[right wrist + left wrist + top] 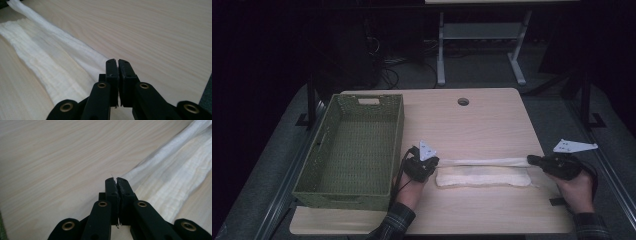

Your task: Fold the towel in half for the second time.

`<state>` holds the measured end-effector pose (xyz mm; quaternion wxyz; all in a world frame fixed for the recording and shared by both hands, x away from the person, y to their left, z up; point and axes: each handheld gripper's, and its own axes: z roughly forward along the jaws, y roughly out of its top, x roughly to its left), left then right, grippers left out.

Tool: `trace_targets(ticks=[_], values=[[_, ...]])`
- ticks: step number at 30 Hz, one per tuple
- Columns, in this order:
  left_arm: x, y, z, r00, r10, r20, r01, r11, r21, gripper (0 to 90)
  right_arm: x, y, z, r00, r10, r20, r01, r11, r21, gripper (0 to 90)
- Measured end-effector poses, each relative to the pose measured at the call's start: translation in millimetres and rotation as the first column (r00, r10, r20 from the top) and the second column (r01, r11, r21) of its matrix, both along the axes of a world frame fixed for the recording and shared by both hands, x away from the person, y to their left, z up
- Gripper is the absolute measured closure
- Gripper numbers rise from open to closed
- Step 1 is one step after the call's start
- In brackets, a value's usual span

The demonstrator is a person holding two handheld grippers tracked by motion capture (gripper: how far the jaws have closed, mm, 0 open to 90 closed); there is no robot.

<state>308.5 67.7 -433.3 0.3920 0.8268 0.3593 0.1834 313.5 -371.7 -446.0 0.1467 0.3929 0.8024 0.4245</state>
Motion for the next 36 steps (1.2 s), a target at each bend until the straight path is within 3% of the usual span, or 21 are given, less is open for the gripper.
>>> trace_targets(ticks=[7, 16, 22, 25, 30, 33, 36], values=[[-10.8, -0.7, -1.9, 0.9996, -0.008, -0.026, 0.008, 1.0000, -0.004, 87.7, -14.9, -0.7, -4.0, 0.9998, 0.016, -0.012, -0.016, 0.9999, -0.003, 86.8], [-30.4, -1.7, 1.8, 0.9998, -0.013, -0.015, 0.013, 0.9999, -0.006, 87.8, -32.5, -3.7, -1.5, 0.9998, 0.018, -0.002, -0.018, 0.9998, 0.001, 86.7], [-37.4, -3.2, -5.0, 0.9992, -0.013, -0.036, 0.015, 0.9990, 0.043, 87.7, -41.7, -1.4, -4.2, 0.9987, 0.047, -0.019, -0.047, 0.9989, -0.002, 86.2], [-38.4, -5.2, -10.7, 0.9974, -0.020, -0.070, 0.024, 0.9982, 0.055, 87.0, -44.5, 0.4, -8.7, 0.9967, 0.065, -0.049, -0.066, 0.9978, -0.011, 85.2], [-39.2, -3.9, 0.8, 0.9980, -0.049, -0.041, 0.049, 0.9988, 0.006, 76.7, -47.9, -1.5, -3.0, 0.9977, 0.063, -0.025, -0.063, 0.9980, 0.008, 75.6], [-39.7, -3.4, 7.1, 0.9979, -0.063, -0.015, 0.063, 0.9979, -0.018, 75.0, -50.5, -1.4, 4.1, 0.9983, 0.058, 0.010, -0.058, 0.9980, 0.025, 75.7], [-39.3, -5.6, 6.1, 0.9968, -0.076, -0.023, 0.076, 0.9966, -0.032, 75.0, -51.9, 0.3, 7.2, 0.9981, 0.057, 0.024, -0.058, 0.9978, 0.034, 79.4]])
